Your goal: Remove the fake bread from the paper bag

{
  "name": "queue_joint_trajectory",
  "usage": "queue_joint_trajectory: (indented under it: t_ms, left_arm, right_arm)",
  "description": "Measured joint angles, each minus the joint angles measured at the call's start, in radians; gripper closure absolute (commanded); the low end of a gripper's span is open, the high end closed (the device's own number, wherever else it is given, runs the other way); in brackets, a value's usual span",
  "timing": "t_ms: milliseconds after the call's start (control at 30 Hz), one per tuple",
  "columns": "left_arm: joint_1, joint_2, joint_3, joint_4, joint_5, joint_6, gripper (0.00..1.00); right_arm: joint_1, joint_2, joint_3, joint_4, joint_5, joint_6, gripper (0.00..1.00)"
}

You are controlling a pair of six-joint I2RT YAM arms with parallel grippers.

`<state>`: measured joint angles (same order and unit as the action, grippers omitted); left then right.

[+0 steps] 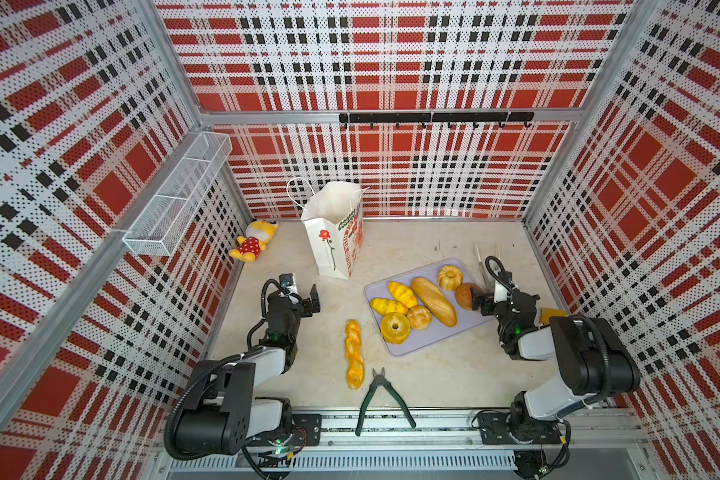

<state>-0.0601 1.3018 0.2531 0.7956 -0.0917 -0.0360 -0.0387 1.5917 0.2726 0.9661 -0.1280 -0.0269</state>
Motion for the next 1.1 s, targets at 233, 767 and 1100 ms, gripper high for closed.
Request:
queue_joint_trajectory:
  t_ms: [233,767,1100]
  left_arm:
    - [0.005,0.274,0.006,0.266,0.053,0.064,0.01]
    - [-0.064,0.261,0.14,0.138,-0.118,0.101,0.01]
    - [-0.065,0.261,0.14,0.138,-0.127,0.108,0.01]
  right_arm:
    - [0.0,-0.002,0.098,-0.016,-0.004,-0.004,0.0]
    - [0.0,-0.002,0.101,-0.042,-0.019,-0.006,0.0]
    - [0.021,-0.002,0.106,-0.053,-0.002,-0.013,0.0]
